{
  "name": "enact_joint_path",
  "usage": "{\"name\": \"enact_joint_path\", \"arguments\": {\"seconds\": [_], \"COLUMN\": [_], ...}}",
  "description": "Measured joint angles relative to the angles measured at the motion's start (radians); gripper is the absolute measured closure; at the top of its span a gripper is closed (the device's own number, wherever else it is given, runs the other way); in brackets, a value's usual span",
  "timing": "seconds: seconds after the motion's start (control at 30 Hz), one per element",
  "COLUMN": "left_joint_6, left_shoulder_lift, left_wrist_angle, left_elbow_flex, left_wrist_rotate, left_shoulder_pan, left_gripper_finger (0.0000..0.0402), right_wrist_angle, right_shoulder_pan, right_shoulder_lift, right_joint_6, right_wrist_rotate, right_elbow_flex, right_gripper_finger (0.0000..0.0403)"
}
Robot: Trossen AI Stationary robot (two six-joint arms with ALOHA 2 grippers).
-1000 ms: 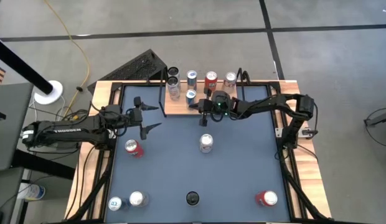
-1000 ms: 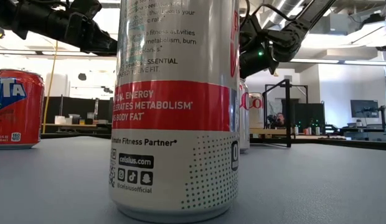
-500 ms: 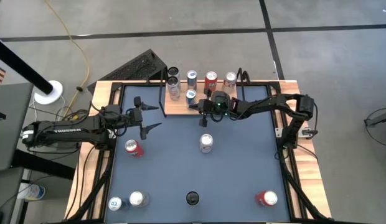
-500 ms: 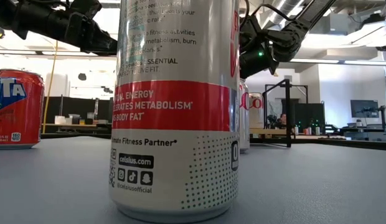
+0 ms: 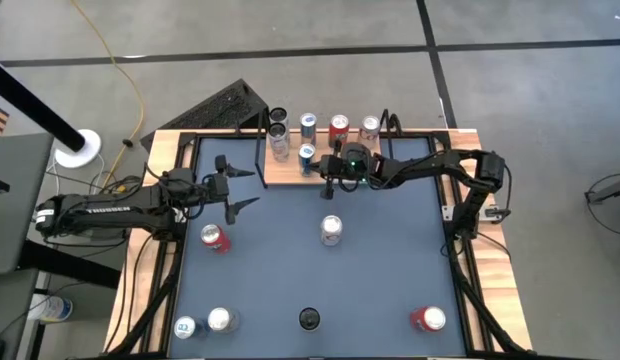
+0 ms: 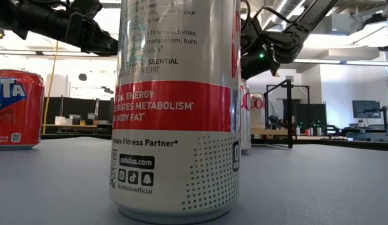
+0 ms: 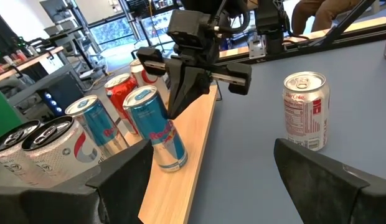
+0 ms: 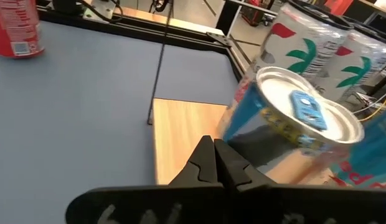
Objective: Place canned beverage on shelf
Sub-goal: Put the top blue soda can on the shelf aligned with the other blue soda can
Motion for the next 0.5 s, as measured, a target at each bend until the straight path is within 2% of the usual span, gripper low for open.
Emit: {"name": "enact_joint_path", "arguments": {"seconds": [0.5], "left_joint_6": [-0.001], "left_shoulder_lift": [0.000], "left_wrist_angle": [-0.005], "left_elbow_flex": [0.000], "left_wrist_rotate": [-0.001], "left_shoulder_pan": [0.000], "left_gripper_finger": [0.0079], "right_wrist_angle": [0.067], "right_shoulder_pan": [-0.026], "right_shoulder_lift": [0.017], "right_joint_6": [0.008], "right_wrist_rotate": [0.000], "right_elbow_flex": [0.000], "right_gripper_finger": [0.0403]}}
